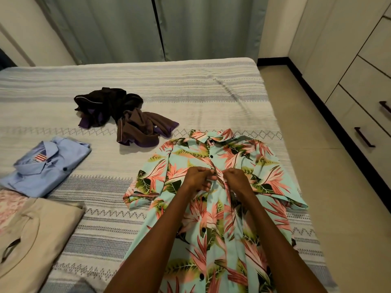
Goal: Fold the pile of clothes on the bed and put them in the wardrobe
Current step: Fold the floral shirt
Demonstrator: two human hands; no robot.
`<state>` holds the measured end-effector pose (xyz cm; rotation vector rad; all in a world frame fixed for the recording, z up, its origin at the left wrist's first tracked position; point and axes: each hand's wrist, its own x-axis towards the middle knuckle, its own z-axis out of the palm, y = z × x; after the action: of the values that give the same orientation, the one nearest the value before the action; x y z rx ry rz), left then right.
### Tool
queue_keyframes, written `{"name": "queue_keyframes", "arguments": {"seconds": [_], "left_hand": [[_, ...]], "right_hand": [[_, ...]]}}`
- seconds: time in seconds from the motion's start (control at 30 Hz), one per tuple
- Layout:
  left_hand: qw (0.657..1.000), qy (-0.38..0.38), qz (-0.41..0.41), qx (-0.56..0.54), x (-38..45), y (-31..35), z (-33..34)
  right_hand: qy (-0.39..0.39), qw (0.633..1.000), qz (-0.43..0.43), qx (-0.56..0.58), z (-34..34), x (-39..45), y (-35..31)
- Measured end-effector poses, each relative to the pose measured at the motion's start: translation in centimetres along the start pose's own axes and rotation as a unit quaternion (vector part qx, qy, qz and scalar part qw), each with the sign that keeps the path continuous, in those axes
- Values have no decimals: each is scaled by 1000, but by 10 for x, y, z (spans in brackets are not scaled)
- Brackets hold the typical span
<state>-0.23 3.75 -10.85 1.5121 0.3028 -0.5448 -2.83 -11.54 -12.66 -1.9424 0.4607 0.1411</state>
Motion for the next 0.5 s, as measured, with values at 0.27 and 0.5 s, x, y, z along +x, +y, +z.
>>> {"name": "queue_keyframes", "arguments": {"seconds": [0.27,0.5], "left_hand": [[997,11,1,70,7,-8,0],[995,21,-6,98,10,-13,-8]], "right_hand": [[-28,998,-40,-26,11,-3,6],[12,983,-61,-170,15,-7,3]]}}
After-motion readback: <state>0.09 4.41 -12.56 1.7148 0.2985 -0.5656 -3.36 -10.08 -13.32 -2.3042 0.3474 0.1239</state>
